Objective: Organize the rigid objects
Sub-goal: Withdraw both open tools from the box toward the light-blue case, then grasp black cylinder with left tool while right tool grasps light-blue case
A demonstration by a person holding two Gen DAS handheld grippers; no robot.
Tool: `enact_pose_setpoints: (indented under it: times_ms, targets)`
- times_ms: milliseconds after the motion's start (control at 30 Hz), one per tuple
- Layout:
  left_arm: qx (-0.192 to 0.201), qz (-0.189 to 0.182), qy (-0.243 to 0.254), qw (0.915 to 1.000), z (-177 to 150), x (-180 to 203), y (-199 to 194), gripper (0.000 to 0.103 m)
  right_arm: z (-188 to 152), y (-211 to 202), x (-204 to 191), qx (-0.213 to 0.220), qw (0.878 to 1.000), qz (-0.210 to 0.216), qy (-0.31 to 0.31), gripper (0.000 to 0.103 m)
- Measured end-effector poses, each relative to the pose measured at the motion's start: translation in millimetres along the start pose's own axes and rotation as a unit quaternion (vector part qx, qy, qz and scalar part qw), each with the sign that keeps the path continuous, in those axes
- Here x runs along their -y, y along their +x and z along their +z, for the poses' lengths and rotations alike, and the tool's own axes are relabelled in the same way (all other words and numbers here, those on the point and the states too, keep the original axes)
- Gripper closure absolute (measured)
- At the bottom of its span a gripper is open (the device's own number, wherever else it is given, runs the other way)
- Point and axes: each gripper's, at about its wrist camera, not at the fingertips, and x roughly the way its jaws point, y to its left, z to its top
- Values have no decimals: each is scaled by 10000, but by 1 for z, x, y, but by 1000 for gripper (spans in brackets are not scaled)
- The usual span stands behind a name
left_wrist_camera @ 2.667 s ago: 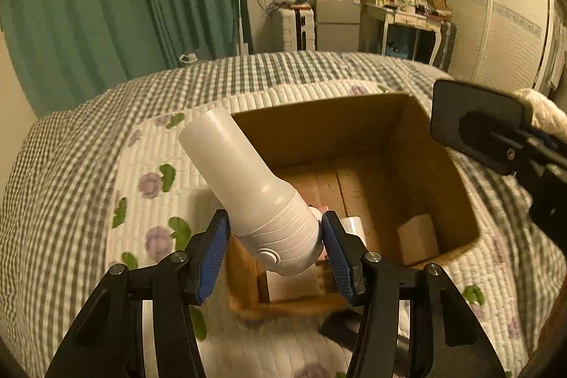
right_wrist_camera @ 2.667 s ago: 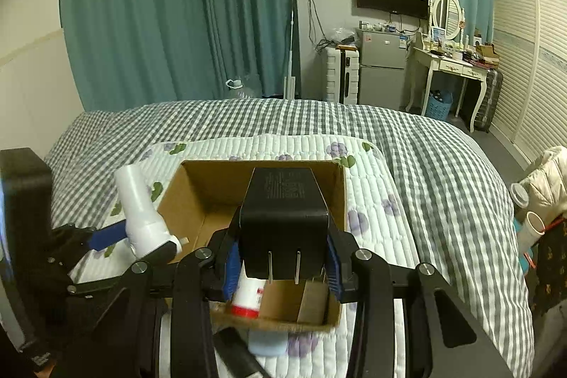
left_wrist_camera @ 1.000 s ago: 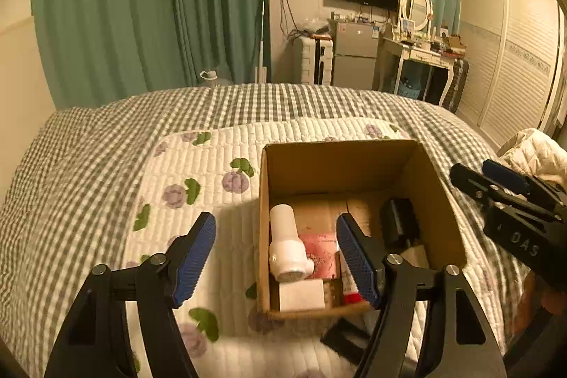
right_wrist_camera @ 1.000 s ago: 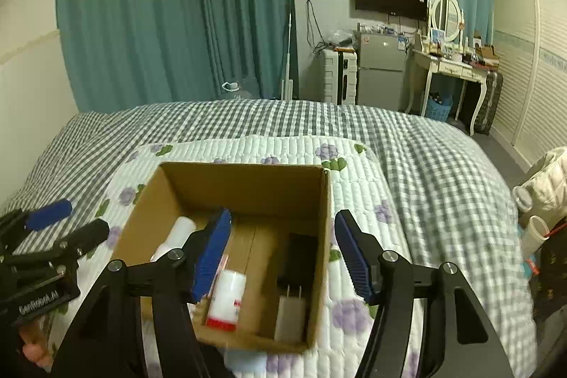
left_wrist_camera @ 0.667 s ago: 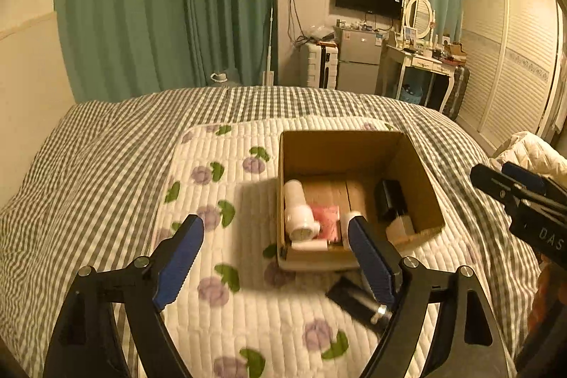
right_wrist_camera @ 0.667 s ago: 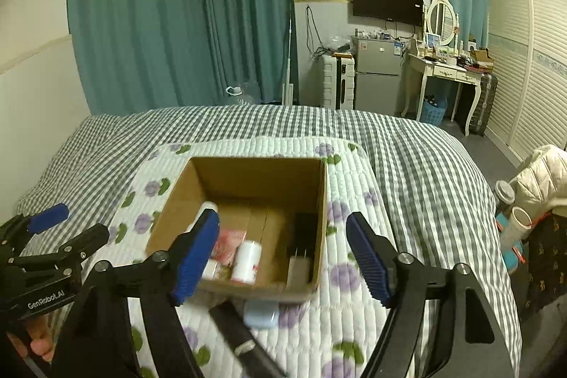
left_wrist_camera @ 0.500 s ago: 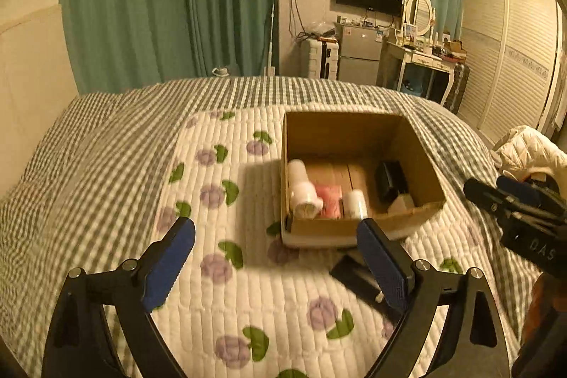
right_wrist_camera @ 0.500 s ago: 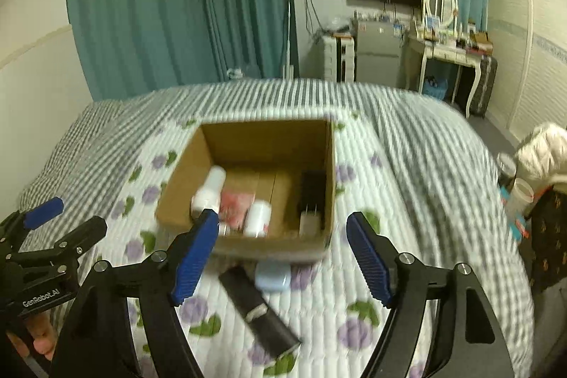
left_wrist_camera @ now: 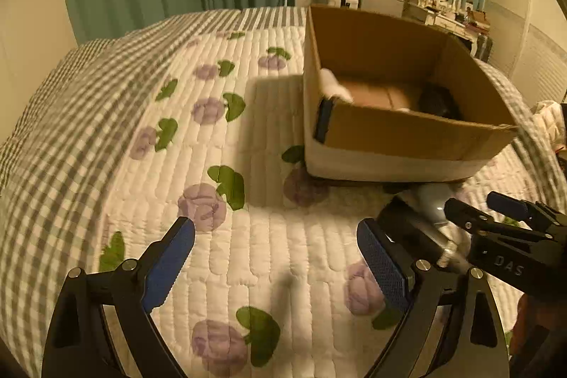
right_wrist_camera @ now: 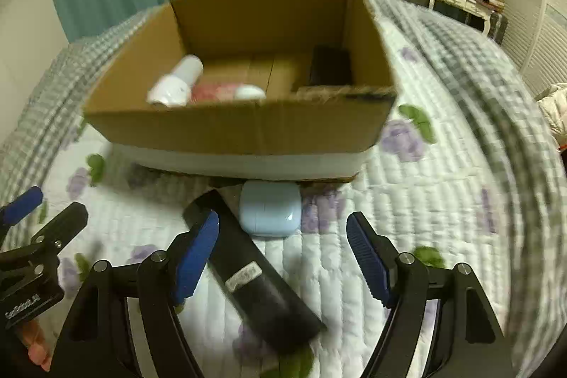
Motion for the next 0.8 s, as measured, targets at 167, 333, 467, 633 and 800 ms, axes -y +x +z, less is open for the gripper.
enact_pose_setpoints:
  times_ms: [167, 333, 467, 633, 800]
  targets:
    - [-87, 83, 1, 9999, 0, -1, 19, 8, 2, 35, -1, -171, 9997, 95, 112, 29]
    - [-192, 105, 19, 9998, 0, 2, 28, 8, 2, 41, -3, -90, 10000, -25, 14, 53]
    - [-201, 98, 106, 9997, 0, 15, 22, 8, -7, 27, -1, 24, 9998, -182, -14, 53]
    - [-222, 155, 276, 9993, -5, 41, 11, 8, -21, -7, 22, 128, 9986, -432, 267, 53]
    - [-394, -21, 189, 9990, -12, 69, 6, 8, -29, -34, 40, 225, 9965, -796, 126, 53]
